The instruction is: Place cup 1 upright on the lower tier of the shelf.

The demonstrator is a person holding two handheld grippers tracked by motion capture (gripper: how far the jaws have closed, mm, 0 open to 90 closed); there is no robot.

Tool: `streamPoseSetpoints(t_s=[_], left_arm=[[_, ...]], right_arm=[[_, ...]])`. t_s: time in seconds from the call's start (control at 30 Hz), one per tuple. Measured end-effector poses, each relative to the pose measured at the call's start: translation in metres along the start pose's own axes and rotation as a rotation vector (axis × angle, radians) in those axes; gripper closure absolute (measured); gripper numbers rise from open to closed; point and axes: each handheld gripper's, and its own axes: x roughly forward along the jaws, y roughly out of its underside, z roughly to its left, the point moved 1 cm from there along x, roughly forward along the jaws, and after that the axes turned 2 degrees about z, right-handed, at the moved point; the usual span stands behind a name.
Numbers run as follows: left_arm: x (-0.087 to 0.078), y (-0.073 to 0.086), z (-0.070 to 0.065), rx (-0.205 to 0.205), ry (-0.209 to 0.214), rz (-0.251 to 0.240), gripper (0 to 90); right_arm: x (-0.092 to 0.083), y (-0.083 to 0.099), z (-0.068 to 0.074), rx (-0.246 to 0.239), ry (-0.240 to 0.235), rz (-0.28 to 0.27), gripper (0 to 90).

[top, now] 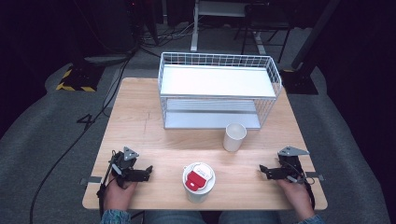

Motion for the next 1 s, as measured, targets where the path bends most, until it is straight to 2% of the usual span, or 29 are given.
streamPoseSetpoints(t_s=[0.17,0.47,0.63,0.8,0.87,0.93,0.97,1.0], left_arm=[[0.000,0.000,0.000,0.000,0.000,0.000,0.3],[0.000,0.000,0.000,0.000,-0.001,0.000,0.3],[0.000,0.000,0.000,0.000,0.000,0.000,0.3],[0.000,0.000,0.000,0.000,0.000,0.000,0.3],[0.000,0.000,0.000,0.000,0.000,0.000,0.3],[0.000,0.000,0.000,0.000,0.000,0.000,0.3],[0.000,0.000,0.000,0.000,0.000,0.000,0.3],[0.000,0.000,0.000,0.000,0.000,0.000,0.3]], right_arm=[[-0.002,-0.005,0.004,-0.006,-0.029,-0.022,0.7],[-0.006,-0.025,0.017,-0.058,-0.065,-0.055,0.7],[-0.003,-0.040,0.026,-0.098,-0.081,-0.073,0.7],[0.009,-0.057,0.037,-0.131,-0.102,-0.097,0.7],[0.010,-0.058,0.038,-0.129,-0.103,-0.099,0.8],[0.021,-0.065,0.040,-0.093,-0.105,-0.106,1.1],[0.021,-0.065,0.040,-0.093,-0.105,-0.106,1.1],[0.029,-0.068,0.042,-0.084,-0.119,-0.109,1.4]])
